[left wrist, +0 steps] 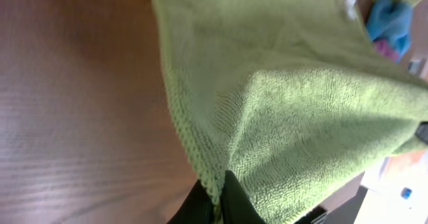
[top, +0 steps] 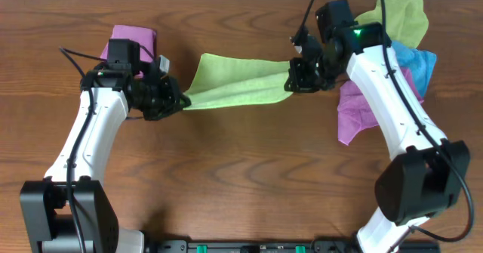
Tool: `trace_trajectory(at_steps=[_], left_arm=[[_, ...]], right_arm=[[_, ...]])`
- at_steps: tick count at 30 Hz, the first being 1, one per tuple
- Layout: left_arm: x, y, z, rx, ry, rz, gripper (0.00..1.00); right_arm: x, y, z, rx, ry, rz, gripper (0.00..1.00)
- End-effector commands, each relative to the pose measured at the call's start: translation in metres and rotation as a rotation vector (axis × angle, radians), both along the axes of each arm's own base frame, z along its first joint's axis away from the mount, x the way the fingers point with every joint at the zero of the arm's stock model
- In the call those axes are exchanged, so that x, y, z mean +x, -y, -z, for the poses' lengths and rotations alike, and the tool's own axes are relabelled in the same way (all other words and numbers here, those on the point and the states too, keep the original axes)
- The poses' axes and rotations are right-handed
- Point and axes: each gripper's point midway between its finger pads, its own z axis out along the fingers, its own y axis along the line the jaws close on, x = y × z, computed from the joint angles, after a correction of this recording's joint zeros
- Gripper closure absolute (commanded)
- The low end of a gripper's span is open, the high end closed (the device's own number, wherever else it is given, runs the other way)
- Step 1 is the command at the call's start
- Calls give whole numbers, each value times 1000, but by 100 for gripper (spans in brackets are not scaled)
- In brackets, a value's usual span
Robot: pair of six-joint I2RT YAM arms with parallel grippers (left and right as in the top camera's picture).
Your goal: Fold the cloth
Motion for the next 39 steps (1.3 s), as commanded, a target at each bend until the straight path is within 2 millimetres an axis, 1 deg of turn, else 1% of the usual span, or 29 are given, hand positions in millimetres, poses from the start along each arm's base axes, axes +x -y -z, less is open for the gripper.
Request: trace_trajectory(at_steps=[1,2,4,6,9,11,14,18,21,23,24,27,30,32,35,37,39], left_arm=[[-12,0,15,51,-17,54,94],[-20,4,22,52,-43,67,94],[-41,10,43,61,-105,92,94],[-55,10,56,69,-147,102,94],[-71,10,69,70,-193,106,94],[-80,9,76,71,-221,107,94],[-92,9,83,68,-256,108,94],[-94,9,83,68,-263,108,94],[-94,11,81,51,-261,109,94],[-92,13,79,40,-256,97,94],[-90,13,79,37,-251,95,94],[-84,17,76,6,-231,84,94],[-75,20,74,-14,-210,60,94],[-68,22,73,-25,-193,38,94],[-38,22,69,-42,-121,-54,94],[-8,24,59,-78,-30,-124,94],[12,23,51,-91,39,-169,94]], right_arm=[[-12,-6,7,-24,-8,-57,98],[-18,-7,14,-30,-30,-64,98],[-37,-5,38,-49,-104,-76,99],[-52,-3,57,-62,-152,-82,98],[-68,0,78,-70,-199,-85,99],[-77,3,87,-78,-230,-86,98],[-90,6,95,-89,-266,-89,99],[-106,13,103,-110,-295,-76,98],[-118,21,104,-140,-299,-46,99],[-122,23,98,-132,-277,-25,98],[-120,22,95,-127,-261,-11,99],[-107,20,86,-111,-182,31,98],[-96,20,87,-118,-138,46,98],[-87,25,89,-147,-114,90,98],[-70,31,90,-180,-48,138,98],[-56,33,89,-196,9,162,98],[-41,34,86,-200,70,178,98]])
